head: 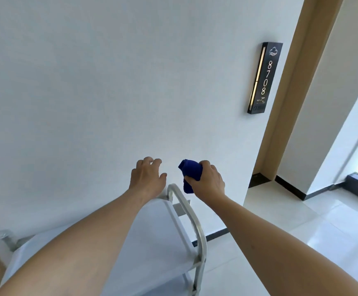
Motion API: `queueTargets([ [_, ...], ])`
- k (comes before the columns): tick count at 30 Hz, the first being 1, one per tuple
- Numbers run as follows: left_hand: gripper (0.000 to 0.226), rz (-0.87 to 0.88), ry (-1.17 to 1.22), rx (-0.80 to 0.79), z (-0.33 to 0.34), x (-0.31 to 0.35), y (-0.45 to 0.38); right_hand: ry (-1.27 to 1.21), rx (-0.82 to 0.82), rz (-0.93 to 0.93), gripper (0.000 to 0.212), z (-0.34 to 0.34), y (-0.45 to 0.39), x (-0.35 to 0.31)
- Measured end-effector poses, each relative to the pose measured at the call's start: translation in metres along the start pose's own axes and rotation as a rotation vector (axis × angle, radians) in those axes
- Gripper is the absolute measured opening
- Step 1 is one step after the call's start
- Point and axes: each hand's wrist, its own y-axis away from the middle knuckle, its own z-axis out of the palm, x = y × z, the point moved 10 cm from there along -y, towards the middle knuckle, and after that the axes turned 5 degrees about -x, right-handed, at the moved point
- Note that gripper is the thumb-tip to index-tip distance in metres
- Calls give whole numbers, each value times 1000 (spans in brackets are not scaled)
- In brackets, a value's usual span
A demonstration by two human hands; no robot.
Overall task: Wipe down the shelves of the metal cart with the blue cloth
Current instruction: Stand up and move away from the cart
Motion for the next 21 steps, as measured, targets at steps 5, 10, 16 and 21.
queueTargets([
  [5, 47, -7, 12, -28, 17, -18, -29, -56, -17, 52, 40, 18, -26, 11],
  [10, 47, -28, 4, -37, 35, -31, -62, -60, -73, 58, 39, 44, -75, 24],
  [16, 46, -135, -9, -84, 74, -56, -92, -27, -208, 95, 39, 89, -135, 54],
  [21, 47, -224, -25, -121, 111, -74, -109, 172, -201, 36, 40, 125, -161, 74],
])
